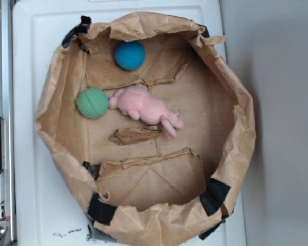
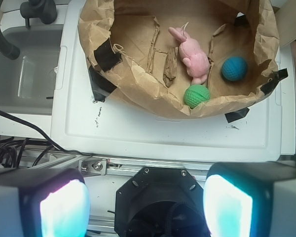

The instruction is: Grab the wood chip.

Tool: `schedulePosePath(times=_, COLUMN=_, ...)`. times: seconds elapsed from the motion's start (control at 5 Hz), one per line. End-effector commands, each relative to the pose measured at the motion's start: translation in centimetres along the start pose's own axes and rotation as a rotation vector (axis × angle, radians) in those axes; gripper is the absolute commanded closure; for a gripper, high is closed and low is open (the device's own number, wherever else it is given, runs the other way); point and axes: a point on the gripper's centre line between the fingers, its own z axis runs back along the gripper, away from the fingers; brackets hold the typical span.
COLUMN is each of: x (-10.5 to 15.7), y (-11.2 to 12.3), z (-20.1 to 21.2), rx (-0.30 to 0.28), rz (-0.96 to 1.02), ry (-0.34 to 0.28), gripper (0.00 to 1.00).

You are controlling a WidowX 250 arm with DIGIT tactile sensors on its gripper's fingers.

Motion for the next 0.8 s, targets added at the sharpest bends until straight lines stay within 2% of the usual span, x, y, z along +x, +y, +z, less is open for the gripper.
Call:
schedulePosePath(times=0.0, x=0.0, y=0.0, z=0.0, rx=0.000, rz=0.000, ry=0.000, gripper=0.00)
schedulePosePath(times=0.4, x=4.1, y=3.6, z=-1.2, rx=-0.021, rz=0.082, ry=0.010, gripper=0.00)
schedulePosePath(times=0.6, x=7.1, y=5.5, z=-1.7, rx=-0.022, rz=0.110, ry=-0.004, gripper=0.00)
